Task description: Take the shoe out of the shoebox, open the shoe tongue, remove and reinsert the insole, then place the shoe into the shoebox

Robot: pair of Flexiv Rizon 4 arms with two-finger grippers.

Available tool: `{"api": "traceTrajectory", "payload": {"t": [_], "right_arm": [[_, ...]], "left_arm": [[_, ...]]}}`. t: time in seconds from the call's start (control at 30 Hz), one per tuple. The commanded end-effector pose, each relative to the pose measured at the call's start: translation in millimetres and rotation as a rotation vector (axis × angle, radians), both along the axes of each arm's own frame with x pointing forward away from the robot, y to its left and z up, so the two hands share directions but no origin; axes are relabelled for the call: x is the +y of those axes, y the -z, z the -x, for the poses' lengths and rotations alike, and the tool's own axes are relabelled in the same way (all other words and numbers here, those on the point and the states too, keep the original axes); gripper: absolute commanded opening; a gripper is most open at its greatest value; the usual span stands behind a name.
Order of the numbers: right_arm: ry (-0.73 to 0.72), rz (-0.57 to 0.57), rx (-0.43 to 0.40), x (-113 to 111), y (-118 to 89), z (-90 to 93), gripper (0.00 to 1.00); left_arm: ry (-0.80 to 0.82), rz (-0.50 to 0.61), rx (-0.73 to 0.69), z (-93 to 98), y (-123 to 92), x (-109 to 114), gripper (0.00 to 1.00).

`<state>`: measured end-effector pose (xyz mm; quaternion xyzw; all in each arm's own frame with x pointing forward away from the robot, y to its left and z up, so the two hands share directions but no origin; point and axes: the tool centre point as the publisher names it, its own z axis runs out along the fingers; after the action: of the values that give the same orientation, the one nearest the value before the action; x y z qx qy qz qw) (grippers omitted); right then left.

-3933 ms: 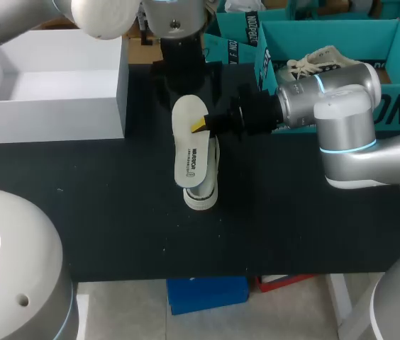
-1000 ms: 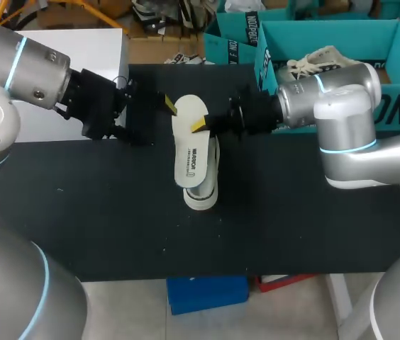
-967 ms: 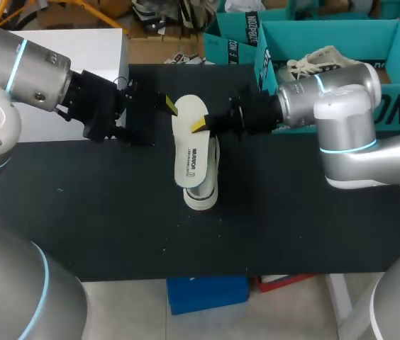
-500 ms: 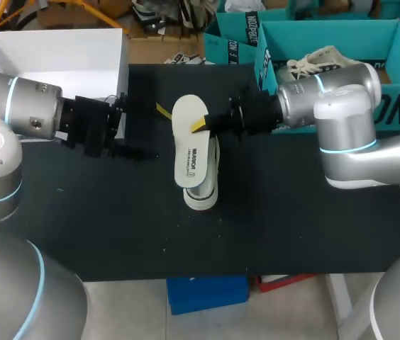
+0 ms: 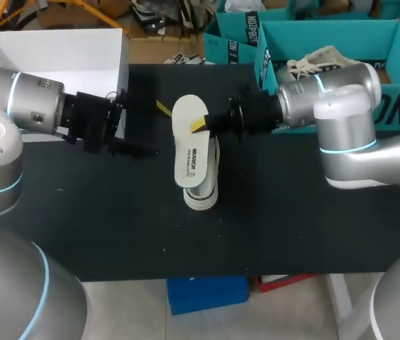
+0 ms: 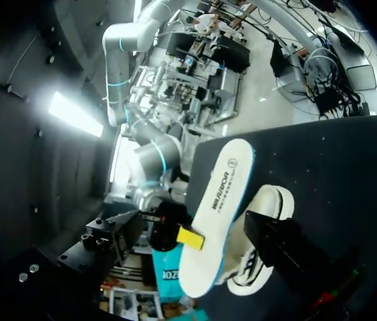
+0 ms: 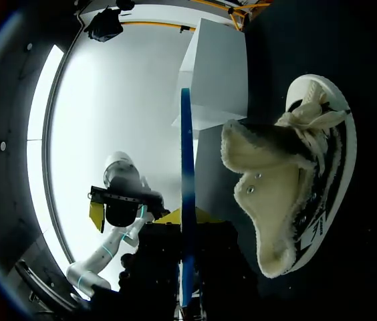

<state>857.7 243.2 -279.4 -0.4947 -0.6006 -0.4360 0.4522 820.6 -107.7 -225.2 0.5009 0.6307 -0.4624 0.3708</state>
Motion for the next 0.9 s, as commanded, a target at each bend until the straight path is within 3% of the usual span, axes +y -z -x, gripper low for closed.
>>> {"api": "traceTrajectory", "payload": {"t": [0.03, 0.33, 0.6, 0.9], "right_arm": [[0.002, 0.003, 0.000, 1, 0, 0.2, 0.00], [0.002, 0.003, 0.000, 1, 0, 0.2, 0.00], [0.002, 0.003, 0.000, 1, 0, 0.2, 0.00], [0.002, 0.003, 0.000, 1, 0, 0.2, 0.00]], "left_arm": [[-0.020, 0.093, 0.009, -5.4, 17, 11, 1.00], [-0.096, 0.273, -0.077, -31.7, 27, 42, 1.00], [-0.094, 0.338, -0.238, -37.0, 35, 40, 1.00], [-0.117, 0.383, -0.255, -43.8, 46, 27, 1.00]]}}
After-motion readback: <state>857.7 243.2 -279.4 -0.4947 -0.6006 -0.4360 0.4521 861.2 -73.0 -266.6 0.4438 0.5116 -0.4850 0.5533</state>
